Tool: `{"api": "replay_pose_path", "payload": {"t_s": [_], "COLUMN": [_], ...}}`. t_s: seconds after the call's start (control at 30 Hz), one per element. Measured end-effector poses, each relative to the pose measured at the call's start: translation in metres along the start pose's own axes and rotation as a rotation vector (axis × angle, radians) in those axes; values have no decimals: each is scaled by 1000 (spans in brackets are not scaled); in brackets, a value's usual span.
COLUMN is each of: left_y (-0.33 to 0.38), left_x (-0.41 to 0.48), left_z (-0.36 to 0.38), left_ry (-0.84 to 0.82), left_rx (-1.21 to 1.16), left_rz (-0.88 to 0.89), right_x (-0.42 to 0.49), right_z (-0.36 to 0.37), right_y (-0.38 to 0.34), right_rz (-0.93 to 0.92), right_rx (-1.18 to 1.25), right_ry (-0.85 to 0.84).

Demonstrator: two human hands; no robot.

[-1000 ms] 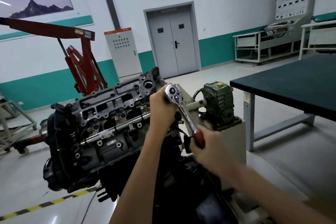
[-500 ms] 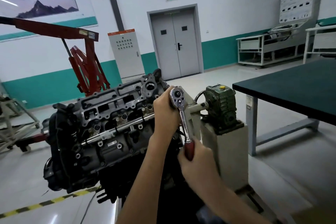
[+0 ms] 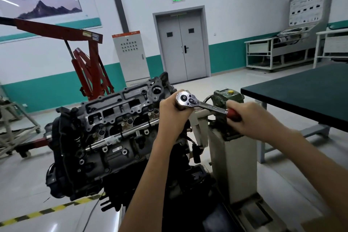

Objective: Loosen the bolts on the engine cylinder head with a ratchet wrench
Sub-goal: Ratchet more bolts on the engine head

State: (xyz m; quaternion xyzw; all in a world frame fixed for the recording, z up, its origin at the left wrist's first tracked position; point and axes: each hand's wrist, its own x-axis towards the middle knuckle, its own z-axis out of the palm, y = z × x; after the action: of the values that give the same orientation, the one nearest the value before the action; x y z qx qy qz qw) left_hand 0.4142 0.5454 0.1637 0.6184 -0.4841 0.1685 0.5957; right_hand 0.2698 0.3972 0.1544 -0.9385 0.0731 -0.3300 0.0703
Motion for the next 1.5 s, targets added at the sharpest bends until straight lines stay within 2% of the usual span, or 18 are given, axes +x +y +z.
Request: {"api": "replay_pose_path", "payload": {"t_s": [0.03, 0.13, 0.27, 0.37, 0.47, 0.6, 0.67, 0.73, 0.8, 0.87, 0.93, 1.03, 1.1, 1.2, 1.33, 1.4, 1.5], "left_y": [0, 1, 0, 3, 1, -1, 0, 2, 1, 1, 2, 3, 5, 3, 1, 0, 0], "left_x": [-1, -5, -8, -7, -3, 0, 2, 1, 0, -3, -7, -10, -8, -4, -2, 0, 1], "left_z": [0, 0, 5, 3, 3, -1, 0, 0, -1, -2, 2, 7, 6, 3, 2, 1, 1], "left_ry": [4, 33, 65, 26, 13, -31, -41, -41, -34, -8, 18, 36, 5, 4, 0, 10, 8], "left_rx": [0, 29, -28, -81, -64, -23, -16, -16, -4, 30, 63, 7, -44, -44, -25, -26, -10], "left_rz": [12, 93, 40, -6, -49, -33, -33, -42, -15, 76, 146, 95, 41, -6, 4, 0, 6], "right_x": [-3, -34, -47, -46, -48, -36, -15, 1, -4, -27, -49, -53, -51, -51, -36, -15, 0], "right_z": [4, 44, 89, 100, 89, 47, 18, 1, 10, 38, 66, 93, 97, 86, 47, 21, 7], "right_y": [-3, -41, -121, -143, -112, -38, -8, 4, -2, -26, -66, -119, -131, -104, -33, -9, 3], "right_rz": [27, 229, 391, 408, 349, 157, 49, 20, 55, 185, 336, 428, 427, 367, 148, 30, 14], "right_rx": [24, 303, 658, 760, 655, 373, 140, -17, 19, 237, 430, 627, 700, 590, 355, 191, 3], "right_ry": [-2, 5, 304, 330, 271, -20, -27, 12, 23, 30, 121, 330, 363, 258, -34, -64, -3]}}
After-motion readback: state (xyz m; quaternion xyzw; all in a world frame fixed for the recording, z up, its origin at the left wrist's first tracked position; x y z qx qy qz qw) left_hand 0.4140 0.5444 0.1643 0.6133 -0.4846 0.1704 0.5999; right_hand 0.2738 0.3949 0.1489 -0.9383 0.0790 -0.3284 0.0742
